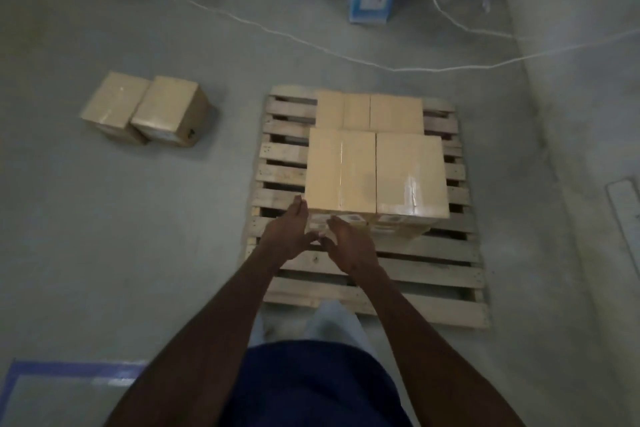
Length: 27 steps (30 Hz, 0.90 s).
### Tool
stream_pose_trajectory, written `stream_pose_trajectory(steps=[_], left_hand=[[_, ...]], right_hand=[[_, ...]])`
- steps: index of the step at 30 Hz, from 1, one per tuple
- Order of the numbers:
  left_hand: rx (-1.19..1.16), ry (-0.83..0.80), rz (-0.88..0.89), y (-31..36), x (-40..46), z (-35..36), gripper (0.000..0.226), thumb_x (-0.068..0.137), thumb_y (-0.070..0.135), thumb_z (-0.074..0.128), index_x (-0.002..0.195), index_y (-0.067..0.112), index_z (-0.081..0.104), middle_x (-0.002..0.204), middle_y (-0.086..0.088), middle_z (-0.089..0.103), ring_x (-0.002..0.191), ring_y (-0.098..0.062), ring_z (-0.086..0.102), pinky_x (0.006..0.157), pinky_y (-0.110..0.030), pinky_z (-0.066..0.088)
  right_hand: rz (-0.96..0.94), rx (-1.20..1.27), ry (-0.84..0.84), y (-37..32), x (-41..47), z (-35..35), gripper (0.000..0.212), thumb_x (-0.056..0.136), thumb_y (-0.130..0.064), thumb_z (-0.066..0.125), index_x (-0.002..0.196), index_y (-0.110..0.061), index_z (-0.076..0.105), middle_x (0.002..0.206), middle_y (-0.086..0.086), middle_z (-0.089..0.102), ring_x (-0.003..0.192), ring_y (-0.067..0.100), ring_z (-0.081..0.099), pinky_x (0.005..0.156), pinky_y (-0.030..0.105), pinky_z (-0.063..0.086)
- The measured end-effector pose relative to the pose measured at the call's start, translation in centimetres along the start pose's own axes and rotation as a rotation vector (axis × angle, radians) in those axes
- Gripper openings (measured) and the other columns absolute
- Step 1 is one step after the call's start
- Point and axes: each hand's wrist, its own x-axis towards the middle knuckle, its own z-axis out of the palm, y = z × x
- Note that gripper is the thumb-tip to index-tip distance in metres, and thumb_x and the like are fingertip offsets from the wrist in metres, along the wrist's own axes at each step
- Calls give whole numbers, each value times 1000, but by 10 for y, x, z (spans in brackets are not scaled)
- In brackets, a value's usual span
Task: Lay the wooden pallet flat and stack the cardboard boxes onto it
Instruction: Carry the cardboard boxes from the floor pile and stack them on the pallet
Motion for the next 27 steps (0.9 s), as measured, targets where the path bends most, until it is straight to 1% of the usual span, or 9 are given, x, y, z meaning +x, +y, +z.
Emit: stream_pose_trajectory(steps=[3,7,10,13,17,20,23,24,27], left_hand=[[2,66,-34,-15,-24,-23,86,96,57,42,155,4,9,164,-10,-4,143,-30,32,107,-44,39],[-16,117,-51,-48,-51,-43,82,95,62,39,154,10,19,164,-8,11,147,-24,25,113,-44,31],[-36,173,-43,-90,-71,-56,65,95,62,39,147,22,40,154,0,38,138,-18,41,107,-35,35],[-61,224,-49,-148,-86,-74,54,96,62,38,136,29,54,140,2,56,126,-20,53,99,-35,41],[-157,338,-44,-238,-113,-100,46,95,60,40,114,29,67,110,3,71,102,-22,66,81,-33,48],[-206,356,-52,-316,-142,-121,39,94,59,43,102,30,68,97,5,73,94,-24,68,76,-33,51],[-203,342,-96,-390,-172,-144,31,93,53,48,99,29,66,95,3,72,94,-27,67,76,-34,52],[-200,344,-116,-412,-180,-151,29,93,51,49,100,29,67,97,2,72,95,-27,66,77,-34,52],[-184,357,-171,-473,-199,-168,27,93,47,52,102,28,68,100,0,72,97,-27,66,77,-33,50]], right_hand=[[-92,-65,25,-34,-5,-15,56,100,-48,43,143,-12,47,148,8,48,130,29,51,102,38,41],[-133,-113,46,-78,-1,-23,51,101,-43,45,141,-12,47,143,8,52,126,30,53,97,37,43],[-111,-127,78,-118,7,-21,50,101,-42,44,145,-17,44,144,9,52,127,30,53,99,38,42],[-92,-117,160,-166,20,-11,48,100,-46,44,141,-22,51,132,7,62,118,30,59,93,38,47],[-29,-70,263,-242,43,12,38,96,-49,49,114,-24,71,102,4,74,94,26,68,79,34,53],[41,13,319,-305,55,36,34,94,-45,53,91,-20,76,84,3,73,80,23,67,70,34,54],[95,82,369,-366,65,66,41,93,-39,58,58,-18,57,55,-4,55,59,18,59,54,29,40],[90,95,362,-385,69,76,45,93,-38,58,53,-20,50,51,-4,51,54,16,55,52,29,38],[68,50,292,-435,86,98,47,93,-41,57,52,-18,51,53,-1,57,51,14,55,50,30,44]])
